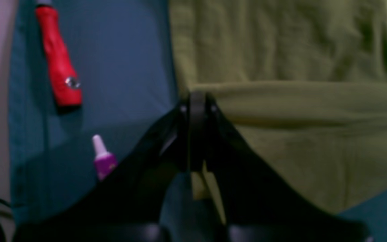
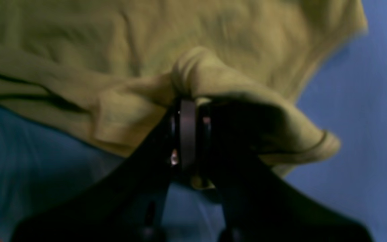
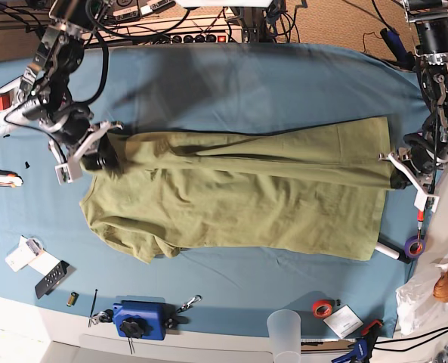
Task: Layout the t-shirt on the table in an organized manner, then fold the t-shirt properly
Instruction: 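Lift the grasped shoulder edge and fold it toward the hem with both grippers, then release the folded edge and raise both grippers, then grasp the folded edge corners with both grippers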
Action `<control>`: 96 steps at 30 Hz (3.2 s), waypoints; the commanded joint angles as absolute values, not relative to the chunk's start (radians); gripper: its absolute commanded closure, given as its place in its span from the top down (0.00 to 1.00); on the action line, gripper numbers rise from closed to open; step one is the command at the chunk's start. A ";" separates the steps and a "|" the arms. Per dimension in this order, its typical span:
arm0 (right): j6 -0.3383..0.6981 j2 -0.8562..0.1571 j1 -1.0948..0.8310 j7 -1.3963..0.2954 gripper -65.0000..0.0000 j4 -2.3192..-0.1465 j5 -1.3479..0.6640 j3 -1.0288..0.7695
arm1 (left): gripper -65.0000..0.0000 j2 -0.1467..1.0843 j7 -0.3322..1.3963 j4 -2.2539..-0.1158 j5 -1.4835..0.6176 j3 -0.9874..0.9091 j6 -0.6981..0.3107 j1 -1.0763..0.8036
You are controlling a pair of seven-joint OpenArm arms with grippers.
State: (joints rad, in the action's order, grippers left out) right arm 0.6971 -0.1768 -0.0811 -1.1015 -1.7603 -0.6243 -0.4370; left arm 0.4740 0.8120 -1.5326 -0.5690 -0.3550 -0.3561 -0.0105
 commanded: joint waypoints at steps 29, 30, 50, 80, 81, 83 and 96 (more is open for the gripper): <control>0.698 -0.194 -0.052 -1.132 0.28 -1.864 -0.987 -0.660 | 0.33 0.491 1.148 -1.613 -0.753 -0.411 -0.340 0.030; 0.698 -0.194 -0.052 -1.147 0.28 -1.871 -0.993 -0.686 | 0.33 0.491 1.166 -1.627 -0.753 -0.424 -0.340 0.030; 0.698 -0.199 -0.229 -1.265 0.38 -1.873 -0.968 -0.842 | 0.52 0.491 1.111 -1.699 -0.694 -0.564 -0.321 -0.185; 0.697 -0.191 -0.066 -1.119 0.49 -1.496 -0.842 -0.653 | 0.52 0.444 0.993 -1.699 -0.920 -0.860 -0.451 -0.186; 0.698 -0.191 -0.067 -1.119 0.49 -1.496 -0.846 -0.653 | 0.52 0.428 0.995 -1.699 -0.921 -0.860 -0.467 -0.186; 0.698 -0.191 -0.067 -1.122 0.49 -1.496 -0.846 -0.653 | 0.51 0.394 1.022 -1.699 -0.921 -0.860 -0.493 -0.186; 0.698 -0.192 -0.067 -1.166 0.49 -1.496 -0.848 -0.654 | 0.51 0.335 1.020 -1.682 -0.722 -0.655 -0.376 -0.179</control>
State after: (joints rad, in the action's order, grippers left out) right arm 0.6907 -0.1772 -0.0776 -1.1751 -1.4807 -0.8272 -0.6495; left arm 0.3183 1.0401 -1.6672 -0.7055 -0.6537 -0.3729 -0.1886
